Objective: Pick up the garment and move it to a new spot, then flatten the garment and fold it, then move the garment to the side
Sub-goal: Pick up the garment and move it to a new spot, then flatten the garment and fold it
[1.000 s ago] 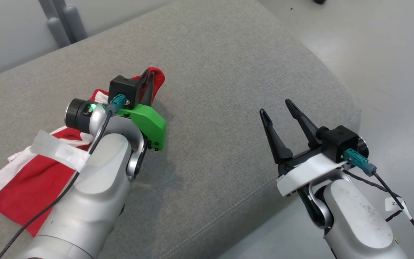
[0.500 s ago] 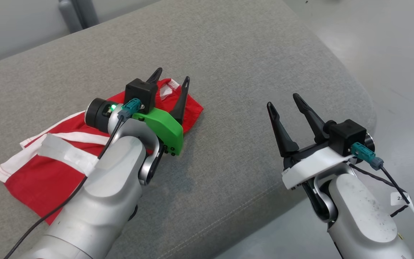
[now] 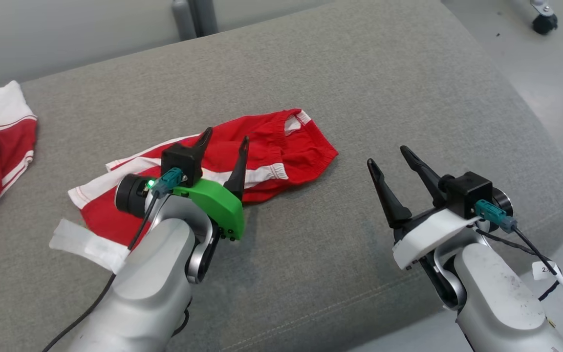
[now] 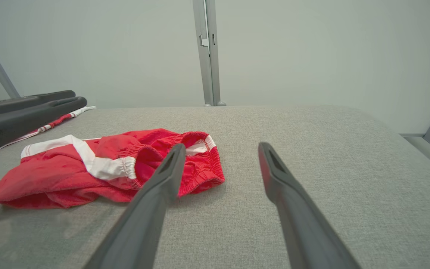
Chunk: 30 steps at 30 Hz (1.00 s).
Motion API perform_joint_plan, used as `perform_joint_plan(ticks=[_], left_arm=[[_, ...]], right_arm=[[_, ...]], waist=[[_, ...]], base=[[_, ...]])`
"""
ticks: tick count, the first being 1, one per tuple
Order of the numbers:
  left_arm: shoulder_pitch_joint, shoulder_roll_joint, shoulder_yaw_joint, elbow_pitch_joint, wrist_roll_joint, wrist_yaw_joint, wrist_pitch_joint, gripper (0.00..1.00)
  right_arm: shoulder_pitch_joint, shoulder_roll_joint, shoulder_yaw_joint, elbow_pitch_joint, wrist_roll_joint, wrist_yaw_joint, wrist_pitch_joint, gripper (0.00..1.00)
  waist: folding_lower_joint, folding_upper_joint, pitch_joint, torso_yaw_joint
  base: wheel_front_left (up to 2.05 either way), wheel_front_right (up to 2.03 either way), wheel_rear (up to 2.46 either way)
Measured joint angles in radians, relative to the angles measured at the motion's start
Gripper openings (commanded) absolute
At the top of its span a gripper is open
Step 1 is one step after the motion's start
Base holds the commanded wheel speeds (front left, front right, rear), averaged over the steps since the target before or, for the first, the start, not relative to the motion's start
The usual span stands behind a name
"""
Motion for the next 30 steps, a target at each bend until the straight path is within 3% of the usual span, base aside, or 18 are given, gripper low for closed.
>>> perform_joint_plan(ticks=[16,30], left_arm=[[0.182,0.003,0.098,-0.051,0.021,0.013,-0.003,1.0],[0.235,0.004,0.146,-0.145,0.058,0.013,-0.003,1.0]], right_arm=[[0.002,-0.013,-0.014,0.12,0.048,0.011,0.066,1.0],[-0.002,-0.016,-0.04,0.224,0.094,0.018,0.09,1.0]], waist=[[0.0,0.0,-0.059,0.225],[0.0,0.0,-0.064,0.398]], base=[[0.0,0.0,0.0],[0.0,0.0,0.0]])
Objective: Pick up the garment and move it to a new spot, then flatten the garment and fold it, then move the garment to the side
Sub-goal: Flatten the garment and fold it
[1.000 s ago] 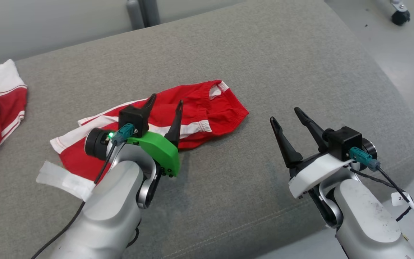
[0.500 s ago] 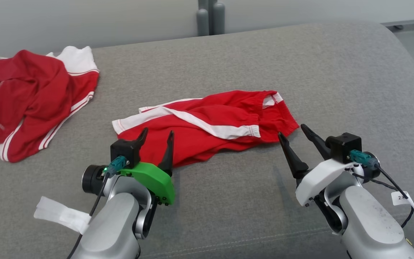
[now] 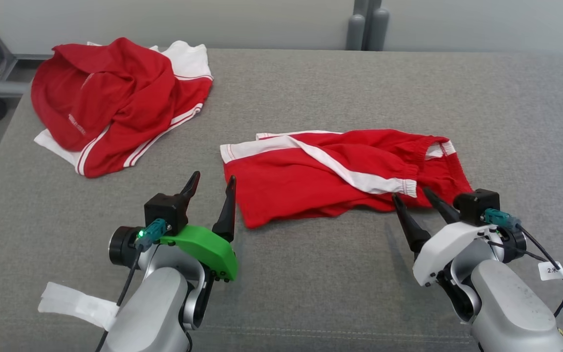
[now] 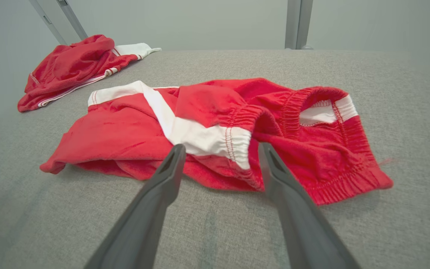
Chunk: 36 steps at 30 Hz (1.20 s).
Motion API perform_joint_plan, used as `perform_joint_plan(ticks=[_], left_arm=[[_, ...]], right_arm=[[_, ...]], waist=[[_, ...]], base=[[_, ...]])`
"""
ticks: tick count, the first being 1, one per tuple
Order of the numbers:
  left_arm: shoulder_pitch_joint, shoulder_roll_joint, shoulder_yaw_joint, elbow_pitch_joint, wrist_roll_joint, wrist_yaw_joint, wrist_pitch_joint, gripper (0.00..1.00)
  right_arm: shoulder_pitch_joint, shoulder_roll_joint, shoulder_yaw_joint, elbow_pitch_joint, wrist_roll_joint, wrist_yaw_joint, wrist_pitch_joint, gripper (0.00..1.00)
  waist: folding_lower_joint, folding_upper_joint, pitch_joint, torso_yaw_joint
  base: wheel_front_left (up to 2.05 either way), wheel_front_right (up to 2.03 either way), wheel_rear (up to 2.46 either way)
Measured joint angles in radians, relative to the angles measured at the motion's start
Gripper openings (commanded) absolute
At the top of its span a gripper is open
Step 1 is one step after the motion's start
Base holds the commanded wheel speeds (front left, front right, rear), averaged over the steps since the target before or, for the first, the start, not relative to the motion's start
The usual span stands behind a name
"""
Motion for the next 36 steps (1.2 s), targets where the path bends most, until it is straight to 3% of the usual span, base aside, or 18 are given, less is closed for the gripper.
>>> perform_joint_plan(ticks=[8,19,21,23,25,31,32,33,34,36], left_arm=[[0.035,0.0,0.036,-0.028,0.036,0.0,0.0,1.0],[0.073,0.001,0.058,-0.059,0.058,0.0,0.0,1.0],[0.081,0.001,0.059,-0.061,0.06,0.0,0.0,1.0],[0.088,0.001,0.06,-0.063,0.068,0.0,0.0,1.0],[0.097,0.001,0.061,-0.064,0.076,0.0,0.0,1.0],[0.106,0.001,0.066,-0.07,0.086,0.0,0.0,1.0],[0.108,0.001,0.068,-0.071,0.088,0.0,0.0,1.0],[0.111,0.001,0.071,-0.072,0.091,0.0,0.0,1.0],[0.113,0.001,0.074,-0.073,0.094,0.0,0.0,1.0],[0.118,0.0,0.087,-0.074,0.096,0.0,0.0,1.0]], right_arm=[[-0.032,-0.001,-0.011,0.061,0.009,0.0,0.001,1.0],[-0.053,-0.009,-0.023,0.127,0.01,0.0,-0.008,0.99],[-0.057,-0.009,-0.022,0.134,0.016,0.0,-0.015,0.7],[-0.057,-0.007,-0.021,0.143,0.016,0.0,-0.015,0.64],[-0.06,-0.006,-0.017,0.158,0.016,0.0,-0.023,0.52],[-0.083,-0.005,-0.007,0.18,0.016,0.004,-0.032,0.41],[-0.086,-0.005,-0.004,0.182,0.016,0.009,-0.033,0.36],[-0.09,-0.005,-0.001,0.183,0.016,0.009,-0.04,0.25],[-0.095,-0.005,0.0,0.183,0.015,0.009,-0.045,0.06],[-0.107,-0.005,0.001,0.183,0.014,0.009,-0.05,0.0]], waist=[[0.0,0.0,0.016,0.065],[0.0,-0.0001,0.022,0.075],[0.0,-0.0001,0.021,0.074],[0.0,0.0,0.02,0.073],[0.0,-0.0001,0.017,0.072],[0.0,0.0,0.014,0.072],[0.0,-0.0001,0.014,0.072],[0.0,0.0,0.014,0.072],[0.0,-0.0001,0.014,0.072],[0.0,0.0,0.014,0.07]], base=[[0.0,0.0,0.0],[0.0,0.0,0.0],[0.0,0.0,0.0],[0.0,0.0,0.0],[0.0,0.0,0.0],[0.0,0.0,0.0],[0.0,0.0,0.0],[0.0,0.0,0.0],[0.0,0.0,0.0],[0.0,0.0,0.0]])
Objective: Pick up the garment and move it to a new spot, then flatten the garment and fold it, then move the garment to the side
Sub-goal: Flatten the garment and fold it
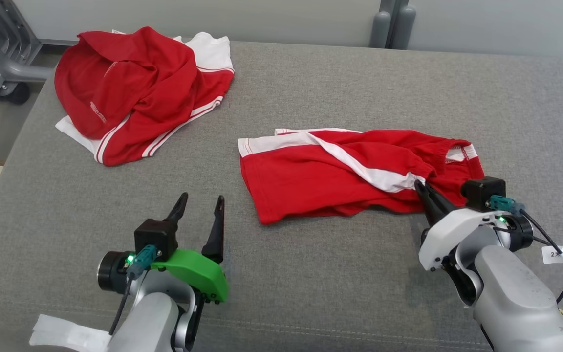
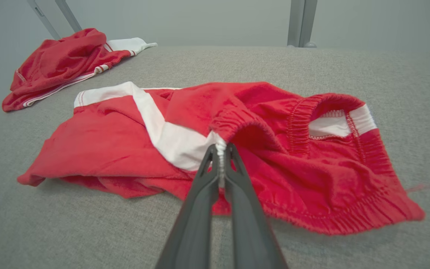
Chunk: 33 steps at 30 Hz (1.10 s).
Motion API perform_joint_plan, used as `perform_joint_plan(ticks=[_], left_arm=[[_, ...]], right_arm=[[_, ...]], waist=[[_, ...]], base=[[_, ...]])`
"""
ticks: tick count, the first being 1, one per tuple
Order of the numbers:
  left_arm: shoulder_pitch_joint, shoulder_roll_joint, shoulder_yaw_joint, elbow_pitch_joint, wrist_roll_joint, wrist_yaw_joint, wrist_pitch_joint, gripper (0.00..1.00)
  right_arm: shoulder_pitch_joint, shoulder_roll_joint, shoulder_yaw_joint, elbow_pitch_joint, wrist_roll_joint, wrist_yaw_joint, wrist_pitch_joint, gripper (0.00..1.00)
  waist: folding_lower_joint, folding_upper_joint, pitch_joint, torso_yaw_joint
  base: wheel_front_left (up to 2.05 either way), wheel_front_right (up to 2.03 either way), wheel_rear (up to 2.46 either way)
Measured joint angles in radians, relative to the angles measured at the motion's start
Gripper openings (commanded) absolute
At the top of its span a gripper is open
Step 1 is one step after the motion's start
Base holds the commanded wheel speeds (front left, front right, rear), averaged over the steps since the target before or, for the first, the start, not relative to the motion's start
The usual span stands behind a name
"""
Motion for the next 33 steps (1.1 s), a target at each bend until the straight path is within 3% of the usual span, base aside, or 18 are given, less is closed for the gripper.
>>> perform_joint_plan(ticks=[8,15,24,33], left_arm=[[0.046,0.003,0.035,-0.008,-0.075,0.005,0.0,1.0],[0.049,0.003,0.041,-0.025,-0.14,0.005,0.0,1.0],[0.039,0.003,0.041,-0.049,-0.195,0.005,0.0,1.0],[-0.003,0.003,0.029,-0.019,-0.189,0.004,0.016,1.0]], right_arm=[[-0.024,0.009,0.023,-0.02,-0.004,0.001,-0.017,0.0],[-0.022,-0.018,0.056,-0.081,-0.036,0.009,-0.035,0.0],[0.064,-0.035,0.139,-0.199,-0.07,0.009,-0.037,0.0],[0.166,-0.081,0.16,-0.229,-0.076,0.009,-0.037,0.0]], waist=[[0.0,0.0,0.0,-0.044],[0.0,0.0,0.002,-0.121],[0.0,0.0,0.008,-0.218],[0.0,0.0,0.016,-0.277]], base=[[0.0,0.0,0.0],[0.0,0.0,0.0],[0.0,0.0,0.0],[0.0,0.0,0.0]])
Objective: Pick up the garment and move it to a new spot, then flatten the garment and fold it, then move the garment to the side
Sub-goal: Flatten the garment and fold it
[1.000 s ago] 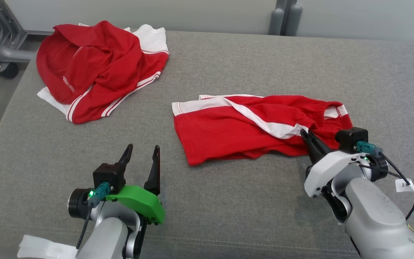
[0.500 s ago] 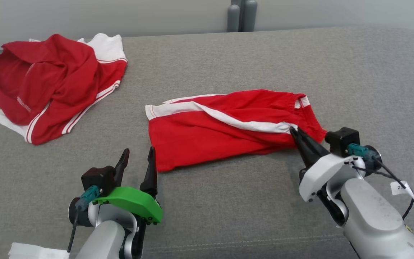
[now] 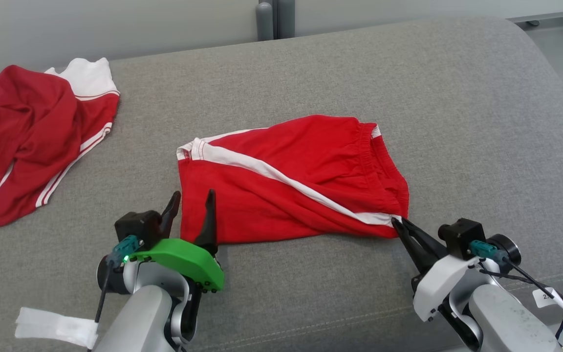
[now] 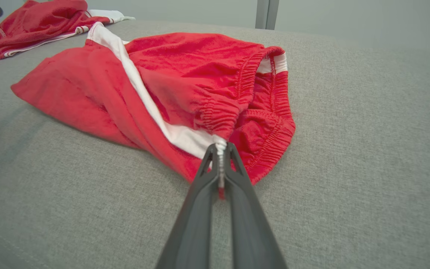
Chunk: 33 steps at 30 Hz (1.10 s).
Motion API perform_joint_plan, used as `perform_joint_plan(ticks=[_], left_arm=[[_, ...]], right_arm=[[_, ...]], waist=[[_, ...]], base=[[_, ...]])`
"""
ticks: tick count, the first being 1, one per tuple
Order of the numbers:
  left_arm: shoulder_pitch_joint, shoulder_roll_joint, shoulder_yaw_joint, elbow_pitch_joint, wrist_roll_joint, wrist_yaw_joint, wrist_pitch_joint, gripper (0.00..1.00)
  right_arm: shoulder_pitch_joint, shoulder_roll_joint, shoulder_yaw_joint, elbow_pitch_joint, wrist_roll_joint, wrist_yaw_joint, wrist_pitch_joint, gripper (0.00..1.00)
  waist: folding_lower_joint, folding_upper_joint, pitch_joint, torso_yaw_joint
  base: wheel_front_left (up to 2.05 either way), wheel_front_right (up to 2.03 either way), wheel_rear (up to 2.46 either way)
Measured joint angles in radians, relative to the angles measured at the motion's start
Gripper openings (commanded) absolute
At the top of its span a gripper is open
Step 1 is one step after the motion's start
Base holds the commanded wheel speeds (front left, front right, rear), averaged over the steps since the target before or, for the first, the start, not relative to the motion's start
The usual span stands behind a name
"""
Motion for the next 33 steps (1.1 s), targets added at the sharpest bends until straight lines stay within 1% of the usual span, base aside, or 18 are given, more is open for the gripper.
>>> perform_joint_plan(ticks=[8,15,19,27,33], left_arm=[[-0.098,0.005,-0.049,0.07,0.041,-0.009,0.075,1.0],[-0.224,0.043,-0.066,0.163,0.085,-0.009,0.191,1.0],[-0.271,0.051,-0.061,0.212,0.085,-0.009,0.251,1.0],[-0.381,0.077,-0.02,0.282,0.09,-0.008,0.32,1.0],[-0.427,0.106,-0.021,0.337,0.104,-0.007,0.376,1.0]], right_arm=[[0.013,-0.008,0.056,-0.046,0.017,0.0,0.0,0.0],[0.013,-0.006,0.132,-0.079,0.024,0.0,0.0,0.0],[0.007,-0.005,0.165,-0.096,0.025,0.0,0.0,0.0],[-0.035,-0.007,0.225,-0.115,0.032,0.0,-0.001,0.0],[-0.073,-0.007,0.237,-0.129,0.043,0.0,-0.001,0.0]], waist=[[0.0,0.0,0.008,-0.013],[0.0,0.0,0.023,-0.042],[0.0,0.0,0.041,-0.062],[0.0,0.0,0.094,-0.104],[0.0,0.0,0.138,-0.134]], base=[[0.0,0.0,0.0],[0.0,0.0,0.0],[0.0,0.0,0.0],[0.0,0.0,0.0],[0.0,0.0,0.0]])
